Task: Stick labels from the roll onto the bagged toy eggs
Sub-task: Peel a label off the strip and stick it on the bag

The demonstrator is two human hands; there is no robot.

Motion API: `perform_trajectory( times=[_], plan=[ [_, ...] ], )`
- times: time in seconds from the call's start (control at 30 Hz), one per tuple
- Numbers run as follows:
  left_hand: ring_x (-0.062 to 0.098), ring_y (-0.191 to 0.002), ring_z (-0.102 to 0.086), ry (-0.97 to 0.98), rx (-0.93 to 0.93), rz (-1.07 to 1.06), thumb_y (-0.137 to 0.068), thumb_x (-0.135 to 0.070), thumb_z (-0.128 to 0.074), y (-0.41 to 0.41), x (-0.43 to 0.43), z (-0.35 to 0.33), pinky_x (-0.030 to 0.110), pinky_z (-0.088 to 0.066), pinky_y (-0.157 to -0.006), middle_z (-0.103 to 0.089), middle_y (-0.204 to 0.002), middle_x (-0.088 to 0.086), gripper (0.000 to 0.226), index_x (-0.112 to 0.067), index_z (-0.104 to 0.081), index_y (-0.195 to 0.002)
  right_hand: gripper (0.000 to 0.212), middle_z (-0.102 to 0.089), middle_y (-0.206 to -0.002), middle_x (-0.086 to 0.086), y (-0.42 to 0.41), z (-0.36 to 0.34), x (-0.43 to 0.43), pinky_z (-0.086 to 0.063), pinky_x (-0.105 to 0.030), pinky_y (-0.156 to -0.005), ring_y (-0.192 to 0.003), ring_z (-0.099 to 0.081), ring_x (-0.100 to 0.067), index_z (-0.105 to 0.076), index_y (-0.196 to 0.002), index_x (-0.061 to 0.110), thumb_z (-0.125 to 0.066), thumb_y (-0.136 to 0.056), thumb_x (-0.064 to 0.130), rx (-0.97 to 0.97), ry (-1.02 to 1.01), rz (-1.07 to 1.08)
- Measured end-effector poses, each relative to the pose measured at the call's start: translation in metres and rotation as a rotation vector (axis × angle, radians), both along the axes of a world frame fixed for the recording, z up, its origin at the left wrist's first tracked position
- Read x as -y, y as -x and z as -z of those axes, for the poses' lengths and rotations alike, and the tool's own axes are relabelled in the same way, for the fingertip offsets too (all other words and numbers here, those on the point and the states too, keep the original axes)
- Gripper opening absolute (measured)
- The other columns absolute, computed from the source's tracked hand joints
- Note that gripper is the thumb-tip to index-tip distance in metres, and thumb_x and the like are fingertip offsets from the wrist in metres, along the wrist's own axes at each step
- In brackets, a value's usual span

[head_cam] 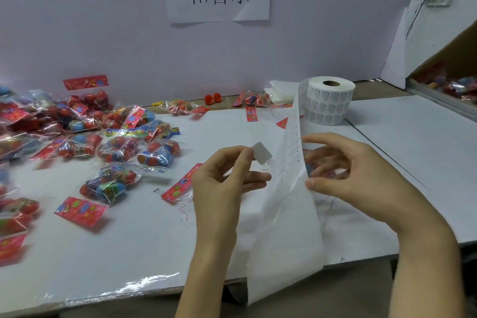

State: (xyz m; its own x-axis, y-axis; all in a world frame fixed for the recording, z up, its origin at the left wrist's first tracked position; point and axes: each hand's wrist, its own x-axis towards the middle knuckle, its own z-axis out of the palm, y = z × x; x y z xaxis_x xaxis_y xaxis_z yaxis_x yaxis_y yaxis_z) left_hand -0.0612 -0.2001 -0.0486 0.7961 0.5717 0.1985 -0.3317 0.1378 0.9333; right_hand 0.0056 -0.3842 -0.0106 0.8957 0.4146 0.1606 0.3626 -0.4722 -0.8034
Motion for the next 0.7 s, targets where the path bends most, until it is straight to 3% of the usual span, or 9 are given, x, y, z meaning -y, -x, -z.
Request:
perform_trajectory(
  times=[0.07,0.13,0.23,0.4,0.57,0.7],
  plan=[
    [0.025,-0.068,-0.077,-0.029,0.060,-0.054,-0.078,-0.039,-0.072,0.003,-0.002,0.000,0.025,-0.061,-0.063,-0.079,-0.088,0.003,0.015,-0.030,-0.078,-0.087,0.034,-0.070,-0.093,0.021,0.001,-0.002,-0.001,-0.052,-0.012,-0.066,-0.083,-0.068,-0.003,-0.069,-0.101,0.044,-0.081,-0.080,0.021,0.120,-0.086,0.101],
    [0.024,-0.069,-0.077,-0.072,0.129,-0.100,-0.081,-0.037,-0.072,0.007,-0.004,0.001,0.024,-0.061,-0.063,-0.079,-0.087,0.002,0.008,-0.035,-0.079,-0.085,0.006,-0.073,-0.081,0.009,0.004,-0.007,-0.005,-0.052,-0.016,-0.058,-0.067,-0.066,-0.006,-0.074,-0.087,0.032,-0.074,-0.085,0.026,0.144,-0.290,0.127],
    [0.019,-0.067,-0.076,-0.177,0.183,-0.194,-0.087,-0.034,-0.069,0.009,-0.007,0.004,0.020,-0.059,-0.063,-0.077,-0.081,-0.005,0.010,-0.027,-0.075,-0.090,0.021,-0.072,-0.070,-0.003,0.011,-0.010,-0.022,-0.044,-0.017,-0.051,-0.054,-0.057,-0.011,-0.075,-0.080,0.020,-0.065,-0.095,0.030,0.004,-0.377,-0.020],
    [0.010,-0.070,-0.073,-0.483,0.290,-0.396,-0.093,-0.047,-0.067,0.016,-0.021,0.010,0.019,-0.058,-0.065,-0.072,-0.075,-0.011,0.014,-0.033,-0.069,-0.094,0.037,-0.073,-0.069,-0.006,0.021,-0.008,-0.059,-0.043,-0.019,-0.051,-0.054,-0.057,-0.012,-0.075,-0.076,0.013,-0.059,-0.098,0.039,-0.165,-0.363,-0.170],
    [0.012,-0.069,-0.071,-0.608,0.273,-0.475,-0.091,-0.049,-0.069,0.017,-0.028,0.017,0.026,-0.061,-0.066,-0.071,-0.081,-0.007,0.027,-0.022,-0.069,-0.094,0.029,-0.075,-0.072,-0.003,0.023,-0.004,-0.073,-0.046,-0.018,-0.054,-0.057,-0.060,-0.010,-0.075,-0.079,0.019,-0.065,-0.095,0.040,-0.174,-0.401,-0.197],
    [0.014,-0.068,-0.072,-0.662,0.248,-0.469,-0.087,-0.044,-0.070,0.016,-0.028,0.020,0.026,-0.061,-0.066,-0.072,-0.079,-0.005,0.022,-0.022,-0.069,-0.092,0.010,-0.075,-0.073,0.000,0.021,-0.001,-0.072,-0.048,-0.019,-0.056,-0.058,-0.061,-0.009,-0.076,-0.082,0.023,-0.074,-0.091,0.027,-0.138,-0.440,-0.186]
  ],
)
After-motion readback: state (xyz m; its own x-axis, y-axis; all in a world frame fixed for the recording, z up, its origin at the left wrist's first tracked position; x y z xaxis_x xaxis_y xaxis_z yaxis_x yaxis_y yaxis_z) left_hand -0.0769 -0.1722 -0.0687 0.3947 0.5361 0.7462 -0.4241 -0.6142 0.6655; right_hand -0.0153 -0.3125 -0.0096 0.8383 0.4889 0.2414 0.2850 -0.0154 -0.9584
